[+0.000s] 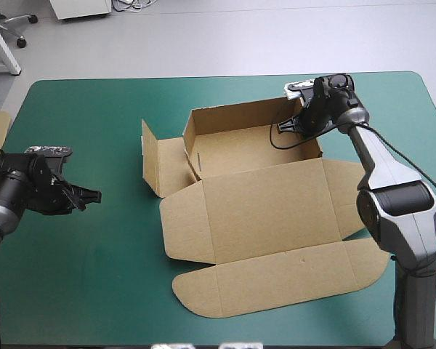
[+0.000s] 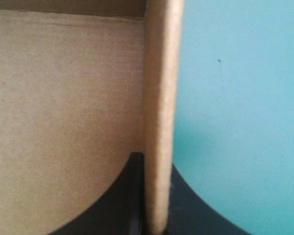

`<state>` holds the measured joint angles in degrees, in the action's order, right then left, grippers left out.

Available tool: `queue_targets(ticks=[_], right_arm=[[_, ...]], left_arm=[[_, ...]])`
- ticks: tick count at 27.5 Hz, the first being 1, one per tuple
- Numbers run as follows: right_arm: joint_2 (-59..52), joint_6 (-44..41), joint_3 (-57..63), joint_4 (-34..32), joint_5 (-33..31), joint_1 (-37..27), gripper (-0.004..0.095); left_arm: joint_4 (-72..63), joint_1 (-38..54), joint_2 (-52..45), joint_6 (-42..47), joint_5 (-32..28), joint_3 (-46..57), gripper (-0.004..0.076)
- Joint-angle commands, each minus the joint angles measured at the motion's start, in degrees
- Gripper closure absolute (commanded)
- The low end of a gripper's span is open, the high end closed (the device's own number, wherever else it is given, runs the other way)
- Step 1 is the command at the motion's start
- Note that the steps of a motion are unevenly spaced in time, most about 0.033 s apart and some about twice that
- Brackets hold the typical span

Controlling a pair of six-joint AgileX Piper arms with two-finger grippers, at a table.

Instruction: Fold the box

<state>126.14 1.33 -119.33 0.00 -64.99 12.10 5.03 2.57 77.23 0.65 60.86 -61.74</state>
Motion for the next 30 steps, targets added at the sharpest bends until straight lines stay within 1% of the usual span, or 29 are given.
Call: queue_targets(ticks=[1,8,14,20,23,25,28,30], right_arm=[[-4.0,0.4,-1.7,-2.3,-0.7,-0.3,0.0941],[-10.1,-0.1,-1.7,-2.3,-1.4,-1.8,0.0942],[-15.6,0.8,-1.7,0.0,-3.0,-4.6,0.0942],[-21.1,3.1,-1.5,4.7,-5.4,-7.4,0.0942],[-23.5,3.1,-1.5,4.8,-5.6,-7.9,0.0942],[-25.4,3.8,-1.3,6.9,-5.6,-8.6,0.0942],[-27.9,5.5,-0.2,13.0,-5.6,-10.2,0.0942],[-29.2,5.7,0.3,13.5,-5.7,-10.6,0.0942]], left_arm=[[0.2,-0.1,-1.5,0.0,-0.7,-1.7,0.0708],[0.3,-0.1,-1.5,0.0,-1.9,-1.7,0.0708],[0.1,-0.1,-1.5,0.1,-6.1,-1.7,0.0708],[-2.9,-0.1,-1.2,1.2,-14.0,-1.7,0.0709],[-6.1,0.0,0.3,1.2,-18.9,-1.7,0.072],[-8.8,0.0,2.2,1.2,-22.0,-1.7,0.072],[-15.1,0.0,5.6,0.4,-25.3,-1.7,0.072],[-22.0,0.0,7.9,-2.5,-26.5,-1.7,0.072]])
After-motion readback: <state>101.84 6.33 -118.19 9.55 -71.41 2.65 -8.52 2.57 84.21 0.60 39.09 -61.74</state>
